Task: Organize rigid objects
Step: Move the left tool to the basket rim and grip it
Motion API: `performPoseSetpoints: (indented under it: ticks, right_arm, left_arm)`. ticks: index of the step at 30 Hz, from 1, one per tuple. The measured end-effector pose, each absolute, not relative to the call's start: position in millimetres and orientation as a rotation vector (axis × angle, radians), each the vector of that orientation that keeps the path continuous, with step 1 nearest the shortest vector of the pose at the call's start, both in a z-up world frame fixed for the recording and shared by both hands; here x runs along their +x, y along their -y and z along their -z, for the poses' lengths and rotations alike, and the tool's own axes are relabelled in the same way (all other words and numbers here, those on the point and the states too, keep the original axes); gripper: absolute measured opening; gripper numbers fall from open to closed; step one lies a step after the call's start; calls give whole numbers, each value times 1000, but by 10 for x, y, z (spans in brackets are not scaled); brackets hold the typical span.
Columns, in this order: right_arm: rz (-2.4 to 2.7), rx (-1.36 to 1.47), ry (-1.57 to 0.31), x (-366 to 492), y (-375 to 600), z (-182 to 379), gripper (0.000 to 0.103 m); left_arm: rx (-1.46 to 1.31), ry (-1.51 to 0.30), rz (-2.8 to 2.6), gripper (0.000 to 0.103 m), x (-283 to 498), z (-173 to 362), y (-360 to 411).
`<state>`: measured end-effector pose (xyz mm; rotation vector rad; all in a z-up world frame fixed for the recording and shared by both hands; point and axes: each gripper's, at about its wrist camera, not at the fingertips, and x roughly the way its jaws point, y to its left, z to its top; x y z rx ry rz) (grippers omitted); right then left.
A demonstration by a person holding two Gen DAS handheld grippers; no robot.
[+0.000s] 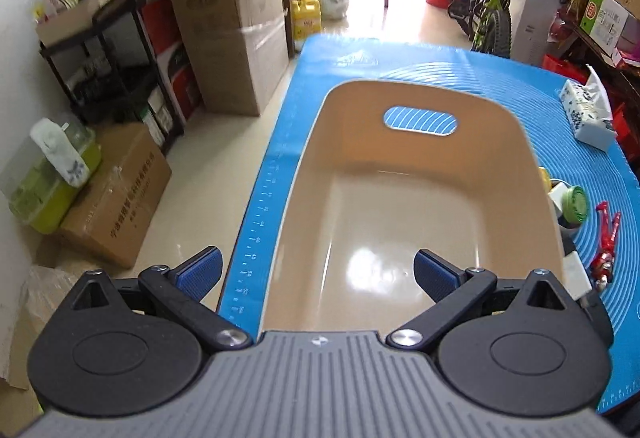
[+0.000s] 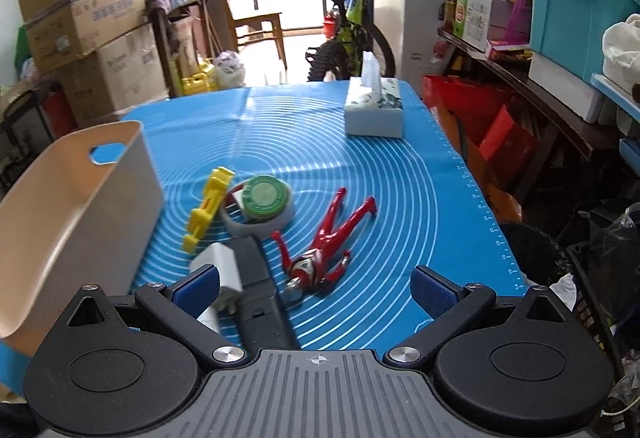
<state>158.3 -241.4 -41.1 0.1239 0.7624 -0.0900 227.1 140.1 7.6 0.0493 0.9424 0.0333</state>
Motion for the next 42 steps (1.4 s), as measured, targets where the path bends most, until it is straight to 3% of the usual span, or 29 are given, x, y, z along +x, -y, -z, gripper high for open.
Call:
performPoseSetpoints:
  ticks: [3,6,9,12,17,21,24,33,37,42]
  right_arm:
    - [109,92,-775,1721,2389,488,100]
    - [129,93,-791,1856,2381,560,99]
    - [148,101,-802,1999,2399,609,99]
    - [163,84,-817,2167,2405,648,98]
    - [145,92,-855,2402,2323,734,96]
    - [169,84,-899,2557,2282,889,91]
    - [198,124,-913,2636,2347,953,89]
    - [260,201,-954,2884,2548,1021,82]
    - [282,209,-1035,3019,2579,1098,72]
    - [285,227,-1065,3062,2537,1151,71]
  left_arm:
    - [33,-985,-20,100,2428,36,-1465]
    - [23,-1018,-3,85,2504,129,-1479]
    - [21,-1056,-1,84,2550,255,-1493]
    - [34,-1090,-6,71,2565,329,-1524]
    - [36,-1132,-11,59,2598,400,-1591]
    - [31,-1165,-3,30,2633,454,-1603]
    - [40,-1187,-16,21,2632,486,-1604]
    - [19,-1184,-6,19,2670,480,-1660]
    - [14,-1183,-3,19,2679,483,-1678]
    - [15,-1184,-4,18,2682,487,-1672]
